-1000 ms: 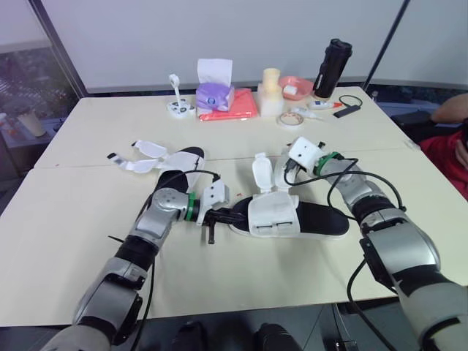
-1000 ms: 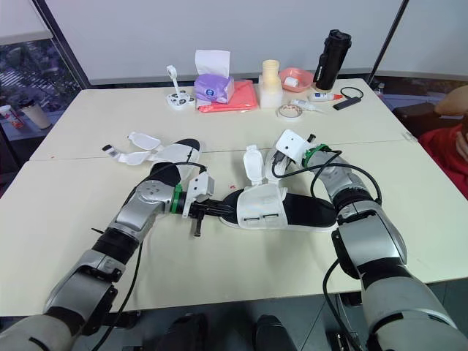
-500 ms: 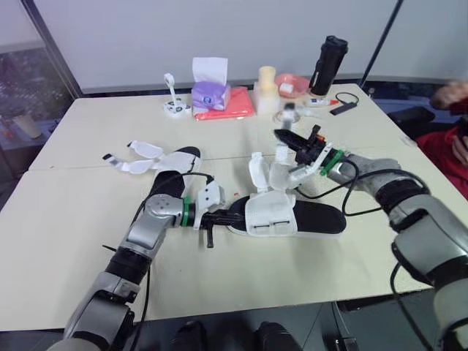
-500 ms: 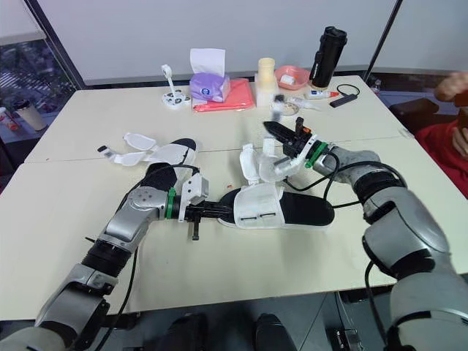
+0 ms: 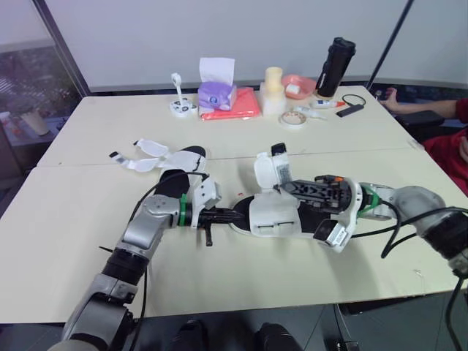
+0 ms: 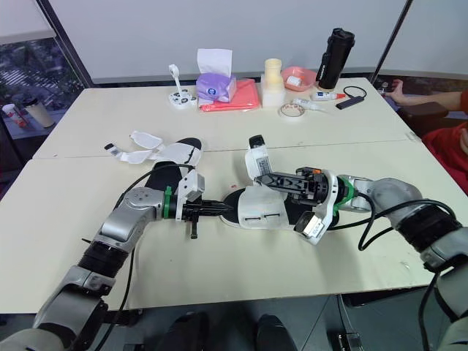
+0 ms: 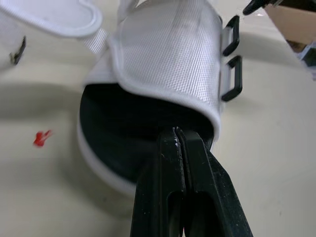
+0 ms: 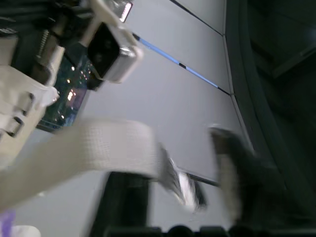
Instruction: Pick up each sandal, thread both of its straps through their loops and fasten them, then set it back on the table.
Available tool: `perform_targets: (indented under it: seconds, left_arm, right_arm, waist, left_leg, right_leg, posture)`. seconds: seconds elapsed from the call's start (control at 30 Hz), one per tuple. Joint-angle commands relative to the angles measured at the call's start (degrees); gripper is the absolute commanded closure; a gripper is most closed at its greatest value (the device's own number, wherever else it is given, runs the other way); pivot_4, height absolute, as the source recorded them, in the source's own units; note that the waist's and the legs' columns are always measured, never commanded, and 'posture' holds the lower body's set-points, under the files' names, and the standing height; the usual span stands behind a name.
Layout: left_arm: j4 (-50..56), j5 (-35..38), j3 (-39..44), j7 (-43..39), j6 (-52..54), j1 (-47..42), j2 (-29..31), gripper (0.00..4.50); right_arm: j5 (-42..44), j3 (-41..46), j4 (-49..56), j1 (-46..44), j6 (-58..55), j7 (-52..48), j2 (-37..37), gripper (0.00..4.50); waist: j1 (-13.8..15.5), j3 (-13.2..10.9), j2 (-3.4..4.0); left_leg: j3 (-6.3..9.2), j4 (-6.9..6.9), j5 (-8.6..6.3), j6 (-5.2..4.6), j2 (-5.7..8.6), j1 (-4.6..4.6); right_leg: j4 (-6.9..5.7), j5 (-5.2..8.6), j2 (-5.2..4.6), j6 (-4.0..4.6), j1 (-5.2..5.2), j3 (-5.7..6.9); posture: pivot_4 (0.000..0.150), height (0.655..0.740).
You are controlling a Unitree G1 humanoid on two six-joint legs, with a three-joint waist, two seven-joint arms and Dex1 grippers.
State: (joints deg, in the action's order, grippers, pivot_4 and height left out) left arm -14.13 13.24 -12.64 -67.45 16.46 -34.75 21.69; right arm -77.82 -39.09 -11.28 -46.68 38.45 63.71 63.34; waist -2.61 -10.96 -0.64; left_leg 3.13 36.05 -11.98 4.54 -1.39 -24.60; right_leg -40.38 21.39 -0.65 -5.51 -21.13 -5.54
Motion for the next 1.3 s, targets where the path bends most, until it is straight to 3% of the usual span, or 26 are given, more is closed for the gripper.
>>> perform_targets:
  seconds: [0.03,0.23,0.47,0.5,0.57,0.63,0.7,0.83,0.9,1.0,1.17,1.3]
  left_arm:
    - [-1.43,0.87,0.64,-0.35,-0.62,-2.04,-0.77,4.5]
    - [-4.29,0.71,0.79,-0.75,-1.44,-3.18,-1.78,4.5]
    - [-3.75,1.09,1.1,-0.79,-1.34,-2.5,-2.25,4.5]
    - [-3.46,1.23,1.14,-0.79,-1.27,-2.38,-2.3,4.5]
    - [-1.95,1.88,1.42,-0.68,-0.62,-2.12,-2.43,4.5]
    - [-0.98,1.93,1.48,-0.38,-0.8,-1.94,-2.51,4.5]
    - [-0.35,1.6,1.22,-0.07,-1.45,-1.73,-2.37,4.5]
    - [0.36,-0.47,0.13,1.85,-3.48,-0.97,-2.19,4.5]
    - [0.24,-1.61,-0.76,3.09,-4.26,-0.59,-2.7,4.5]
    - [-1.98,-4.36,-2.75,5.97,-6.1,-1.19,-5.09,4.5]
    - [-8.42,-8.28,-5.56,8.85,-9.18,-3.76,-9.03,4.5]
    - [-8.91,-10.74,-7.51,8.63,-8.5,-4.23,-8.99,4.5]
  right_arm:
    - [1.08,4.94,5.09,3.77,0.28,-1.69,2.36,0.72]
    - [3.49,10.7,13.87,14.44,3.51,-5.54,6.55,0.72]
    - [11.88,19.42,10.5,22.74,4.62,-12.19,8.91,0.72]
    - [18.55,21.29,7.66,22.72,4.74,-16.08,7.95,0.72]
    - [43.86,22.83,3.28,24.93,1.88,-32.25,5.9,0.72]
    - [77.12,21.59,6.7,29.16,-4.31,-55.11,4.54,0.72]
    - [100.09,24.17,12.79,31.32,-14.91,-71.78,2.47,0.72]
    - [128.99,31.31,25.03,32.95,-38.45,-90.25,3.97,0.72]
    - [136.87,34.87,27.16,34.42,-47.37,-96.7,5.27,0.72]
    - [142.25,39.62,24.98,36.74,-57.64,-108.32,7.61,0.72]
    - [136.11,39.95,14.02,35.95,-65.8,-121.45,7.67,0.72]
    - [133.11,41.5,15.63,39.71,-70.45,-125.75,8.14,0.72]
  waist:
    - [0.04,0.0,0.0]
    - [0.1,0.02,0.03]
    - [0.01,0.03,0.04]
    - [-0.02,0.03,0.04]
    - [-0.08,0.01,0.0]
    - [0.11,-0.02,-0.06]
    - [0.09,-0.06,-0.17]
    - [0.15,-0.06,-0.06]
    - [0.3,-0.04,-0.05]
    - [1.27,-0.04,-0.06]
    - [2.11,-0.05,-0.07]
    - [1.92,-0.03,-0.04]
  left_leg:
    - [-0.01,0.0,0.0,0.0,0.0,0.0]
    - [-0.01,0.04,-0.01,-0.02,0.03,-0.01]
    - [-0.01,0.08,-0.01,-0.02,0.02,0.09]
    - [-0.01,0.09,-0.01,-0.02,0.02,0.14]
    - [-0.01,0.07,-0.01,-0.03,0.01,0.2]
    - [0.04,0.13,-0.06,-0.1,-0.02,0.27]
    - [0.28,0.13,-0.16,-0.27,-0.03,0.49]
    - [0.38,0.11,-0.26,-0.43,-0.23,0.95]
    - [0.42,0.09,-0.27,-0.44,-0.24,1.01]
    - [0.51,0.11,-0.29,-0.48,-0.22,1.04]
    - [0.47,0.2,-0.3,-0.5,-0.12,1.04]
    - [0.47,0.11,-0.31,-0.53,-0.06,1.03]
  right_leg:
    - [0.0,0.0,-0.01,0.0,0.0,0.0]
    - [0.02,0.0,-0.04,0.0,0.04,0.0]
    - [0.02,0.0,-0.03,0.0,0.17,0.01]
    - [0.02,0.0,-0.02,0.0,0.21,0.01]
    - [0.03,0.0,-0.01,0.0,0.28,0.01]
    - [0.21,0.0,0.01,-0.01,0.59,0.12]
    - [0.54,-0.01,0.02,-0.01,1.15,0.4]
    - [0.85,-0.01,-0.06,-0.02,1.71,0.51]
    - [0.89,-0.01,-0.07,-0.02,1.8,0.55]
    - [1.03,-0.01,-0.11,-0.02,1.95,0.69]
    - [1.09,-0.03,-0.17,-0.06,1.97,0.68]
    - [1.1,-0.03,-0.11,-0.06,1.9,0.67]
  posture:
    - [0.15,0.74]
    - [0.15,0.74]
    - [0.15,0.74]
    - [0.15,0.74]
    - [0.15,0.74]
    - [0.15,0.74]
    - [0.15,0.74]
    - [0.15,0.74]
    - [0.15,0.74]
    - [0.15,0.74]
    - [0.15,0.74]
    - [0.15,0.74]
